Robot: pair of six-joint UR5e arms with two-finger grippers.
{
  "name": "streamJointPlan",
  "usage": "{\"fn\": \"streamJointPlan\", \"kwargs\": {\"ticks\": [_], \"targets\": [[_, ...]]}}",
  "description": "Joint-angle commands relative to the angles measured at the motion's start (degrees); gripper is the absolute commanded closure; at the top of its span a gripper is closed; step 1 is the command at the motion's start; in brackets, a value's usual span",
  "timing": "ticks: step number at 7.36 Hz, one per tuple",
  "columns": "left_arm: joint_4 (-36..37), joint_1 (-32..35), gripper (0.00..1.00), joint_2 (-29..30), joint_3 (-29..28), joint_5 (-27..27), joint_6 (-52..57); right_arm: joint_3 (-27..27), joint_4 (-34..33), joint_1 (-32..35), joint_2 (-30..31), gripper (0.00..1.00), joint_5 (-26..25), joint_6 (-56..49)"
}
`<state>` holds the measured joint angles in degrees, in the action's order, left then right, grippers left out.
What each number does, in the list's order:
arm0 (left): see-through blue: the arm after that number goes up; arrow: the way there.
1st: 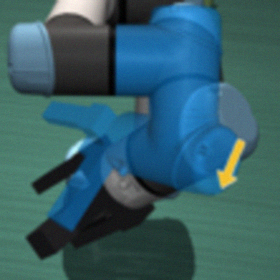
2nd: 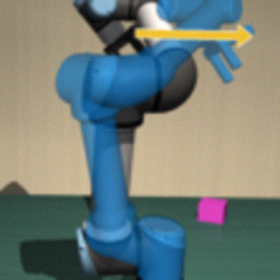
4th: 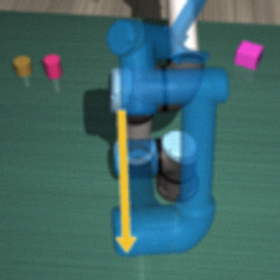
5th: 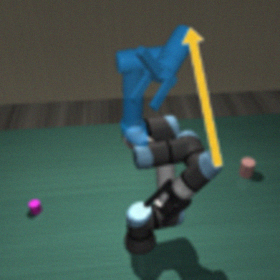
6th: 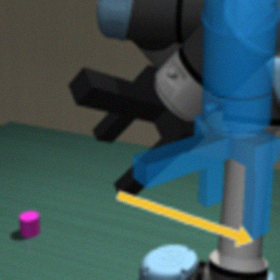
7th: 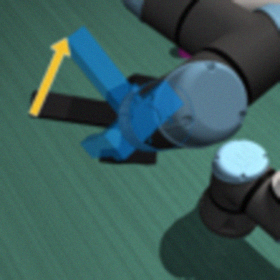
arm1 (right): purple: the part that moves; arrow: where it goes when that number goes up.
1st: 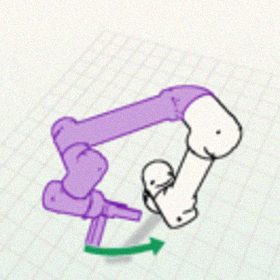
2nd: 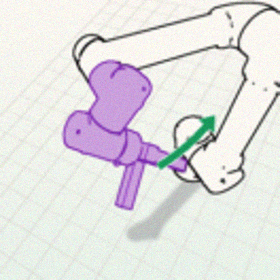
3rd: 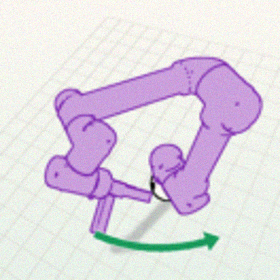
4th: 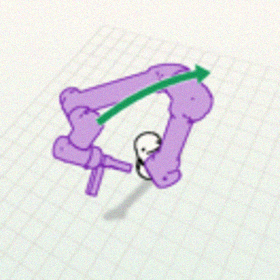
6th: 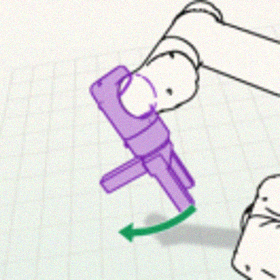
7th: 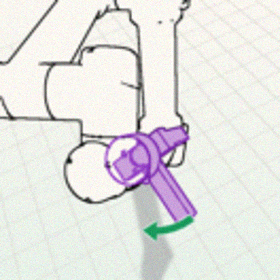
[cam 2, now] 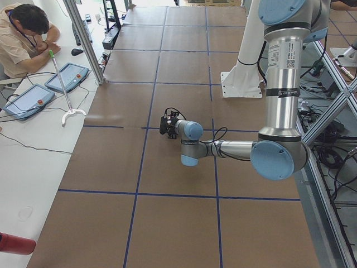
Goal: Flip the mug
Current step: 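Reach the left gripper toward the white mug lying on its side, then close the left gripper on the mug's open rim and lift it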
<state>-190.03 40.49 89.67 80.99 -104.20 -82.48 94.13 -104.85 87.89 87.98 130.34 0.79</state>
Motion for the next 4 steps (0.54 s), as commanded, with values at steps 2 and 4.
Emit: {"fn": "streamJointPlan", "kwargs": {"ticks": [2, 4], "targets": [[-1.91, -4.01, 0.11, 2.96, -0.93, 0.85, -1.62, 0.00, 0.00, 0.00, 0.00, 0.00, 0.00, 0.00], [-2.71, -3.06, 1.00, 2.97, -0.84, -13.55, -3.20, 0.00, 0.00, 0.00, 0.00, 0.00, 0.00, 0.00]]}}
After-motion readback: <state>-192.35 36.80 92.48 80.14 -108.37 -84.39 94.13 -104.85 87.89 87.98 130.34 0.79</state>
